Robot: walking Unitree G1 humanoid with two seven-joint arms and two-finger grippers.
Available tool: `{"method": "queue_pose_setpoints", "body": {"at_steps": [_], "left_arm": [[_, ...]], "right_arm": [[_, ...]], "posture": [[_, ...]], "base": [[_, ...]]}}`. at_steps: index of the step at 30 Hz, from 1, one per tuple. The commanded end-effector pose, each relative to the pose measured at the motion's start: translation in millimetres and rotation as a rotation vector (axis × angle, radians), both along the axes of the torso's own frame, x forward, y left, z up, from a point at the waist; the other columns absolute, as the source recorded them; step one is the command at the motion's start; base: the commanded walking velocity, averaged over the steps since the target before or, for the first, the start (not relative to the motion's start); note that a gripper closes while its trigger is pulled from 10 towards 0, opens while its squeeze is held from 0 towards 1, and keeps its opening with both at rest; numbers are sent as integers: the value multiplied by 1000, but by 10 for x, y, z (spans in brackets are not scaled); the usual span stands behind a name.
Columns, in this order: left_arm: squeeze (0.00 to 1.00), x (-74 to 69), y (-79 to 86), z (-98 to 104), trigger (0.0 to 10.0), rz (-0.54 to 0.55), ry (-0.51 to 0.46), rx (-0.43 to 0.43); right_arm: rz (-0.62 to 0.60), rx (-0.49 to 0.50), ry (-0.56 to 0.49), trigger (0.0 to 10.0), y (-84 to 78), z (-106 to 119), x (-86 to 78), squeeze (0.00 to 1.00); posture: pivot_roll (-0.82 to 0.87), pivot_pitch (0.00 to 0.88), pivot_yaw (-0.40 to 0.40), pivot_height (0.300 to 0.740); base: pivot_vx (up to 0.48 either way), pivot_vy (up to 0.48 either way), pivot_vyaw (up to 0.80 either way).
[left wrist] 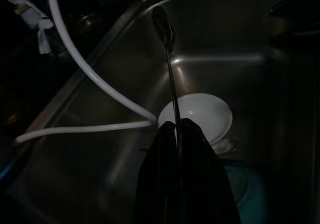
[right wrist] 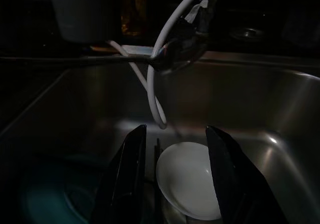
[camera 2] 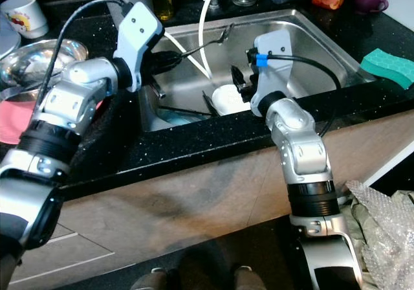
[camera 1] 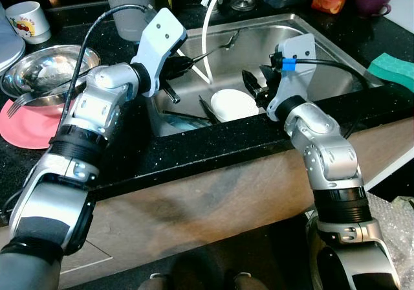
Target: Kitchen organization
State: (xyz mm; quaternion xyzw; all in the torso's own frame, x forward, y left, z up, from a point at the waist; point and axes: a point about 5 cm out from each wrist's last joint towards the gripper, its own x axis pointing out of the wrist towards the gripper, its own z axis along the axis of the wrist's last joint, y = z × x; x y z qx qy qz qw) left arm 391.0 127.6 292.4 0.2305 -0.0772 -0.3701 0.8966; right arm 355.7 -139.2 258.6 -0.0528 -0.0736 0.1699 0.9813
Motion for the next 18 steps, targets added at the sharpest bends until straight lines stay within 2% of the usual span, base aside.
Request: {"method": "queue_pose_setpoints", "body": {"at_steps": [1,5,11,15,18], "left_arm": [[0,8,-7,39,0,-17,-14,19],[0,17,9,25,0,-26,-2,36],[0,17,93,-147,0,-30,100,168],[0,17,100,-192,0,-31,119,183],[0,7,98,-233,0,-49,144,226]], "right_arm": [[28,-15,21,10000,42,-41,-11,0],[50,-14,20,10000,68,-30,-23,0],[78,-24,30,10000,103,-41,-36,0],[81,-26,31,10000,109,-41,-36,0],[83,-28,31,10000,110,-38,-30,0]], "posture": [[46,166,17,740],[45,166,16,740],[46,167,10,740],[46,166,10,740],[45,165,11,740]], "base": [[0,0,0],[0,0,0],[0,0,0],[0,0,0],[0,0,0]]}}
